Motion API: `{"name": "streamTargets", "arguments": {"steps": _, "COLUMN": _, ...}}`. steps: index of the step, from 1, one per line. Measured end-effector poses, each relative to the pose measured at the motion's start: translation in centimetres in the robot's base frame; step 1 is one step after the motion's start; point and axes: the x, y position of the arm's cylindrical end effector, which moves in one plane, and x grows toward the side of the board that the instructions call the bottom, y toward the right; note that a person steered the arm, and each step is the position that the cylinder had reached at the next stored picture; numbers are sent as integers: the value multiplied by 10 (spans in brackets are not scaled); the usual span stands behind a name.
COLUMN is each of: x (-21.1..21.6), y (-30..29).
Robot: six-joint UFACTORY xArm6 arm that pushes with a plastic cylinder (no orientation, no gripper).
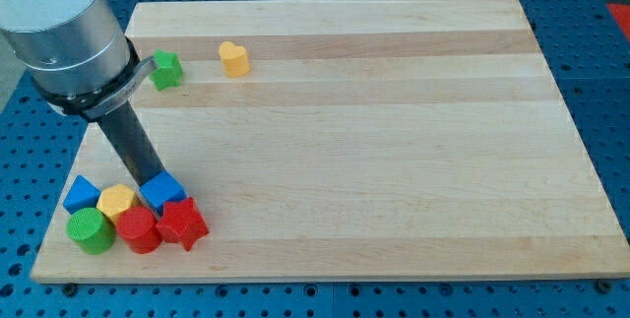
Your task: Place green star to the top of yellow hexagon
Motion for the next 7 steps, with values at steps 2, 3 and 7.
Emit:
{"name": "streamTargets", "arguments": {"steps": 2, "x": -42, "y": 10}}
{"name": "streamTargets", "arguments": {"steps": 3, "x": -94, "y": 26}}
{"name": "streamTargets", "arguments": {"steps": 7, "x": -225, "y": -59}}
